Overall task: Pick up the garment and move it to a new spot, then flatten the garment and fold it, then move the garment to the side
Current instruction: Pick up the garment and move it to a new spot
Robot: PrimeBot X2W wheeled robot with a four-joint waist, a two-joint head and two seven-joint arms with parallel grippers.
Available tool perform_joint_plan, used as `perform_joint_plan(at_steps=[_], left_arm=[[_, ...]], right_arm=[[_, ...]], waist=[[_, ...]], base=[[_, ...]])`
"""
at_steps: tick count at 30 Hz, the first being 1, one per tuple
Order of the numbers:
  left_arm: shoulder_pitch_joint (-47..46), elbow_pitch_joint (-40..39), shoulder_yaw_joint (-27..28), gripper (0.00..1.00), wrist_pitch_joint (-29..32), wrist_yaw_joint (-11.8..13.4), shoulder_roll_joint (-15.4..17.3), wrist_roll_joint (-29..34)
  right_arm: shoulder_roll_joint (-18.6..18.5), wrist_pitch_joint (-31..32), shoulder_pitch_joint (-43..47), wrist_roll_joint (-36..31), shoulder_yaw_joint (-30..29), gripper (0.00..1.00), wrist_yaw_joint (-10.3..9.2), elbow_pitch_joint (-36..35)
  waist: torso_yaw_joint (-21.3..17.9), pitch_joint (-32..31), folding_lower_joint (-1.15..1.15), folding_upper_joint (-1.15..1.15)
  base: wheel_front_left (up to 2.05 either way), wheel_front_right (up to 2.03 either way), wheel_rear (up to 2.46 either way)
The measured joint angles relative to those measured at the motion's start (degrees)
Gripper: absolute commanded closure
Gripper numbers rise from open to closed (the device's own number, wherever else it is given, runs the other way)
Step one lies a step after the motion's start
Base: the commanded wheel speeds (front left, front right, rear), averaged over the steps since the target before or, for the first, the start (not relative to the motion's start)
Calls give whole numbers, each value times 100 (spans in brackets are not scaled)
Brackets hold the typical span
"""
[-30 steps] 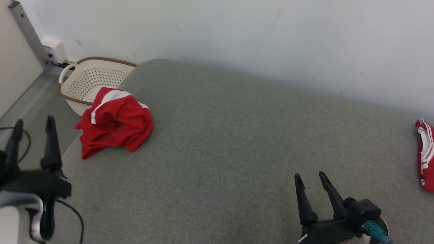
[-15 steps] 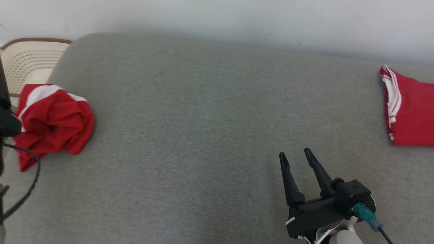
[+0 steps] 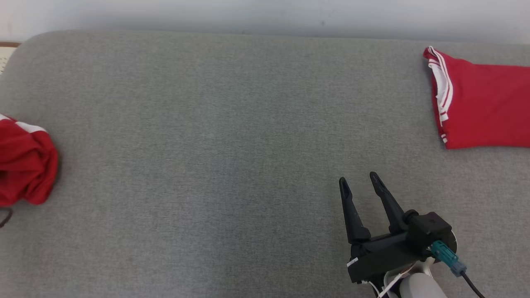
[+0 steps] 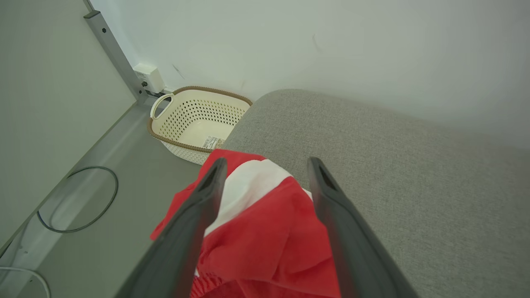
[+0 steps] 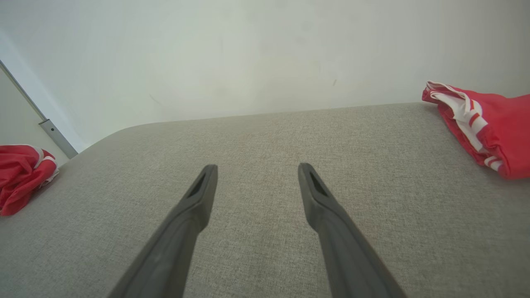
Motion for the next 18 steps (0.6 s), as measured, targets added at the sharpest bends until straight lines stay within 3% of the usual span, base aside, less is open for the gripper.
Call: perform_joint_plan(at_steps=[9, 13, 16, 17, 18], left_arm=[[-59, 1063, -156, 0, 781, -127, 119, -27], [-44, 1479, -182, 0, 1266, -129, 103, -133], [-19, 1550, -235, 0, 1301, -34, 97, -119], [-17, 1577, -257, 99, 1330, -40, 85, -116], [-9, 1604, -254, 100, 1345, -74, 77, -126]], right_arm=[[1, -3, -44, -25, -29, 0, 0, 10], [-1, -2, -79, -54, -52, 0, 0, 10], [1, 1, -79, -71, -63, 0, 0, 8], [0, 5, -79, -78, -67, 0, 0, 8], [0, 7, -79, -83, -71, 0, 0, 9]], waist=[[-255, 174, -1, 0], [-307, 227, -1, 0], [-320, 235, -1, 0], [-320, 230, -1, 0], [-319, 226, -1, 0]], base=[[0, 0, 0], [0, 0, 0], [0, 0, 0], [0, 0, 0], [0, 0, 0]])
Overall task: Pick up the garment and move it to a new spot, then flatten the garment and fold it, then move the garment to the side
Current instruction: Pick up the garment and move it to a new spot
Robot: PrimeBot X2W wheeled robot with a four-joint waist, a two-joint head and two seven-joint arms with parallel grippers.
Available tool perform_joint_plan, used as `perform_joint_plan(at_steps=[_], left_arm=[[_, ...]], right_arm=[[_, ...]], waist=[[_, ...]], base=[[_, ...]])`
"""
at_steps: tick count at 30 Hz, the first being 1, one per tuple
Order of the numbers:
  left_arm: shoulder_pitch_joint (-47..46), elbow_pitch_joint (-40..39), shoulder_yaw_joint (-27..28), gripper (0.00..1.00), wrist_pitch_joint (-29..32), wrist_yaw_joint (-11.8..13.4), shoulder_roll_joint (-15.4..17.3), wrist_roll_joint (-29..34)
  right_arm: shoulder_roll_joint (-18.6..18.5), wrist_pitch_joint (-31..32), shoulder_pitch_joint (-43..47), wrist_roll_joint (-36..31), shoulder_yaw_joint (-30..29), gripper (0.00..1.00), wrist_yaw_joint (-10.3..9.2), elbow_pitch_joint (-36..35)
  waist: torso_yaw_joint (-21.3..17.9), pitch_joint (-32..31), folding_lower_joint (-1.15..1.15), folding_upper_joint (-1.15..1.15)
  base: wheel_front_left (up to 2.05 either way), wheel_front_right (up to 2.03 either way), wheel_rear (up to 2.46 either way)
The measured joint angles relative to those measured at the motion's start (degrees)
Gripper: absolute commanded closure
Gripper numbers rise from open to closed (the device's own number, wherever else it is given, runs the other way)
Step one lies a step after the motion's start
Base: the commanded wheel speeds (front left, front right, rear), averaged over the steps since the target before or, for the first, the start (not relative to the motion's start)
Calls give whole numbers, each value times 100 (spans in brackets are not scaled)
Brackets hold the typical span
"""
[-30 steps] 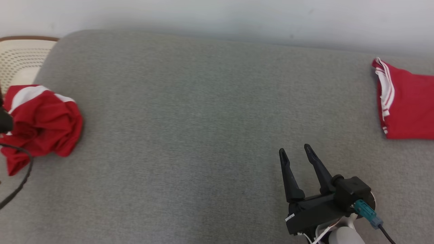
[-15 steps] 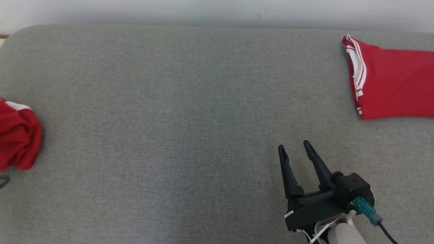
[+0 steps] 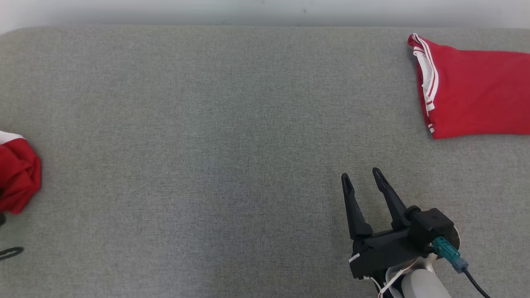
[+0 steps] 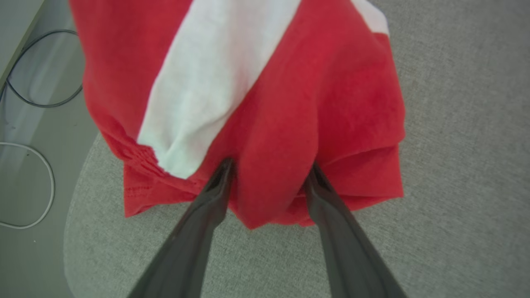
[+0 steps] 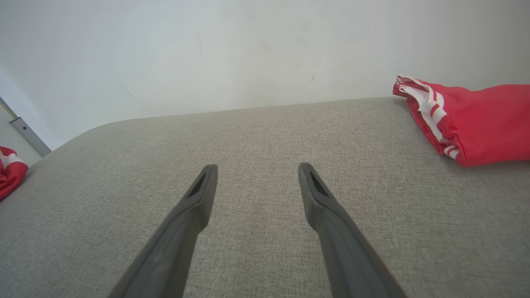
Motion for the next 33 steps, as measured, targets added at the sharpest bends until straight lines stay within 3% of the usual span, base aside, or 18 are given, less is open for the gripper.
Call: perform_joint_plan(at_steps=[10, 16, 25, 33], left_arm=[[-58, -341, -87, 100, -1232, -260, 85, -68], [-410, -831, -457, 100, -1905, -350, 85, -158], [-732, -2140, -1516, 100, -2052, -357, 20, -441], [-894, -3520, -2199, 100, -1727, -357, -113, -654]], right_arm=[[0, 14, 14, 3, -32, 0, 0, 56], [1, -8, 103, 76, -24, 0, 0, 136], [2, -57, 178, 220, -10, 0, 0, 174], [1, -109, 206, 398, -15, 0, 0, 208]], waist=[[64, -176, 0, 0], [143, -431, -1, -1], [167, -748, -1, -1], [-112, -821, -1, -1]], base=[[0, 0, 0], [0, 0, 0], [0, 0, 0], [0, 0, 0]])
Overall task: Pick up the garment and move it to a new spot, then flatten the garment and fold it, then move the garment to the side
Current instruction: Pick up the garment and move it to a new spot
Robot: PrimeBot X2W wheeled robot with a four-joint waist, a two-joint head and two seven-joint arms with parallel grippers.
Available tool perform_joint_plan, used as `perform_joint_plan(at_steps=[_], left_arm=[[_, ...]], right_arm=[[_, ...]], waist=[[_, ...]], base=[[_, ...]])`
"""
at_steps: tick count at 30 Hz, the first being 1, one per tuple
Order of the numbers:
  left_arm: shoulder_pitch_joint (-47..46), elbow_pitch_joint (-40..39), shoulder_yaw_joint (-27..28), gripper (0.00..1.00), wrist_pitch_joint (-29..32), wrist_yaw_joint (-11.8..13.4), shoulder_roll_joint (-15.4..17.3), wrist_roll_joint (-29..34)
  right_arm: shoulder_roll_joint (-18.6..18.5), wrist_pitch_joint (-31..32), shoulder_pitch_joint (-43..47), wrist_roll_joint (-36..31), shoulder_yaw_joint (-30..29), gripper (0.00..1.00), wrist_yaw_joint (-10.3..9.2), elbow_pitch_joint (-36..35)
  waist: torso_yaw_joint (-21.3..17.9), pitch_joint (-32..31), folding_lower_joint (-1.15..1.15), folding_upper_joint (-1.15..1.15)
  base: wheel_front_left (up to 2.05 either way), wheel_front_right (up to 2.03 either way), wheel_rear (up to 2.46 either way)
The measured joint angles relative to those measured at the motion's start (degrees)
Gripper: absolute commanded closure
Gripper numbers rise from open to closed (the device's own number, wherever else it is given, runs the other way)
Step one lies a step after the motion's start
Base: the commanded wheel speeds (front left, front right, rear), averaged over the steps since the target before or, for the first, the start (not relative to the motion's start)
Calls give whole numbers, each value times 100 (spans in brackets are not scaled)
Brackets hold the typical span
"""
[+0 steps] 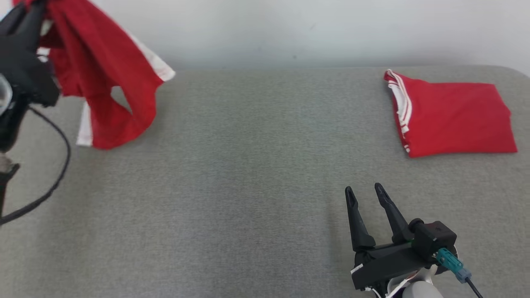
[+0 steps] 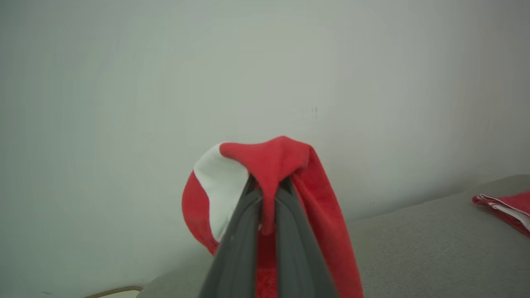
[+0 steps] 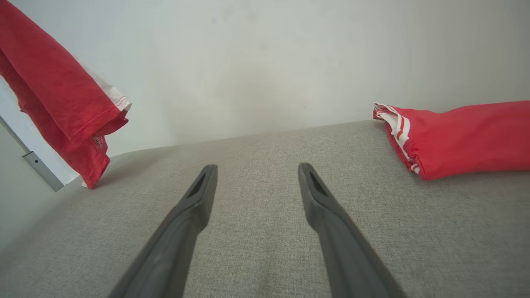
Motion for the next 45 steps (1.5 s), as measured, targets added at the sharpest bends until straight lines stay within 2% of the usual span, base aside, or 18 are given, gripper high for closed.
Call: perform_joint_plan(at_steps=[6, 13, 20, 25, 34, 41, 45], left_arm=[[-22, -994, -308, 100, 310, 4, -192, -46], [14, -1637, -486, 100, 446, 146, -388, -83], [761, -2106, -606, 100, 302, 323, -413, -62], [1545, -2443, -620, 100, 176, 515, -280, -90], [3667, -3205, -940, 100, -42, 969, -47, -70], [4547, -2987, -1384, 100, -237, 1005, 16, 86], [4820, -2591, -1456, 100, -448, 980, -77, 11]], right_arm=[[-2, -20, -23, 130, 2, 0, 0, 34], [-2, -33, -122, 197, -68, 0, 0, 49], [-2, -34, -94, 180, -140, 0, 0, -29], [-2, -34, -23, 102, -197, 0, 0, -29], [-2, -35, 126, -45, -236, 0, 0, 77], [-1, -43, 146, -121, -177, 0, 0, 140], [-1, -2, 197, -131, -156, 0, 0, 149]], waist=[[-338, 31, 0, 0], [-743, 133, 1, 0], [-921, 271, 1, 0], [-857, 253, 1, 0], [-502, 127, 1, 0], [-167, -24, 0, 0], [-57, -126, 0, 0]], base=[[0, 0, 0], [0, 0, 0], [0, 0, 0], [0, 0, 0], [0, 0, 0], [0, 0, 0], [0, 0, 0]])
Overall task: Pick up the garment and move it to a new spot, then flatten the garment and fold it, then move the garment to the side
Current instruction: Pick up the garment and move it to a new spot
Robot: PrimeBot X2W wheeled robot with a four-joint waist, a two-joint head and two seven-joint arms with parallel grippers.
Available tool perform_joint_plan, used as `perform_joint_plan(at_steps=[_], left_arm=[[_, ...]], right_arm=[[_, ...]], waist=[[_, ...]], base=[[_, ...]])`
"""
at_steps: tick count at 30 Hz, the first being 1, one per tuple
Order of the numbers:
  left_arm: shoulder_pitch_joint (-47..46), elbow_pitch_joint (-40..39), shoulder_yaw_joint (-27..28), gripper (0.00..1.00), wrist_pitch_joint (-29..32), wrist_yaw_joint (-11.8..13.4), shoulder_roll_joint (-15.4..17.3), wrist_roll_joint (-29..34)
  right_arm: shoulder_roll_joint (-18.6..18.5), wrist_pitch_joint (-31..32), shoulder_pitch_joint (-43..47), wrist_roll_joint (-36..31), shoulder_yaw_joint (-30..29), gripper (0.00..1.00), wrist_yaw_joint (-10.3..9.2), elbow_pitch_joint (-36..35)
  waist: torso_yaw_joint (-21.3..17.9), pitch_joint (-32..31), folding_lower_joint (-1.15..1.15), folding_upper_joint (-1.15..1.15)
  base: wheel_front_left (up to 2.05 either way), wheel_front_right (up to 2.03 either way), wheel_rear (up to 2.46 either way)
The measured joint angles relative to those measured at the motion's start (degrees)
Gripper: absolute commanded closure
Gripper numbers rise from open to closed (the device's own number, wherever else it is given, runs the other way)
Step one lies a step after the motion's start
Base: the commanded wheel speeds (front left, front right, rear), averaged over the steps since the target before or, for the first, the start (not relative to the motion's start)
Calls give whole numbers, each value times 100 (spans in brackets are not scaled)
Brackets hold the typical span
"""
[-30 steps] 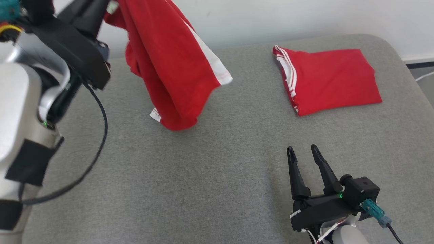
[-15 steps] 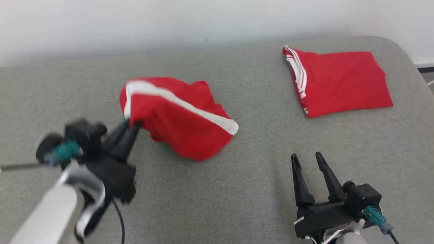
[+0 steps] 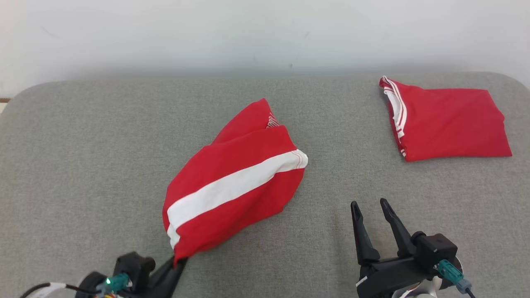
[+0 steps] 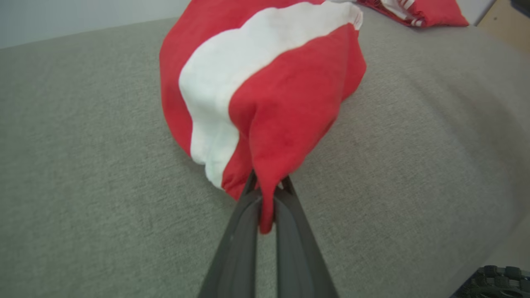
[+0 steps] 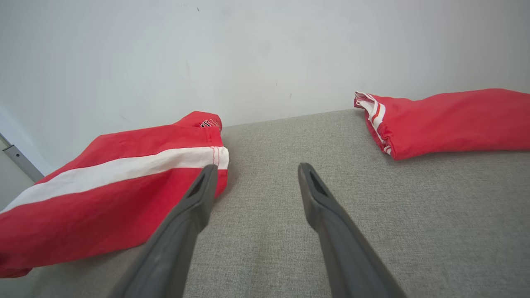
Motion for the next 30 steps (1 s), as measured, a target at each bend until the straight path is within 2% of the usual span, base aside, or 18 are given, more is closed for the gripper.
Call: perform_joint_plan(at_steps=[3, 4, 5, 12, 24, 30], left_arm=[[106, 335, -87, 100, -137, -31, -124, -99], [110, 449, -121, 95, -167, -45, -158, -97], [113, 516, -116, 1, -242, -49, -208, -113], [232, 730, -108, 0, -647, 71, -498, -160], [814, 192, 544, 0, -1470, 845, -598, -270], [913, -22, 1025, 0, -1651, 1251, -813, -138]], right_arm=[[0, 12, 51, -9, -5, 0, 0, 5], [0, 32, 51, -10, -15, 0, 0, -2], [-1, 54, 55, -11, -26, 0, 0, -5], [0, 113, 180, -33, -63, 0, 0, -19], [0, 167, 344, -24, -200, 0, 0, -94], [-1, 181, 365, -25, -342, 0, 0, -40]], waist=[[51, -48, 0, 1], [65, -59, 0, 1], [81, -70, 0, 1], [208, -187, 0, 1], [425, -413, 0, 0], [525, -453, 0, 1]], base=[[0, 0, 0], [0, 0, 0], [0, 0, 0], [0, 0, 0], [0, 0, 0], [0, 0, 0]])
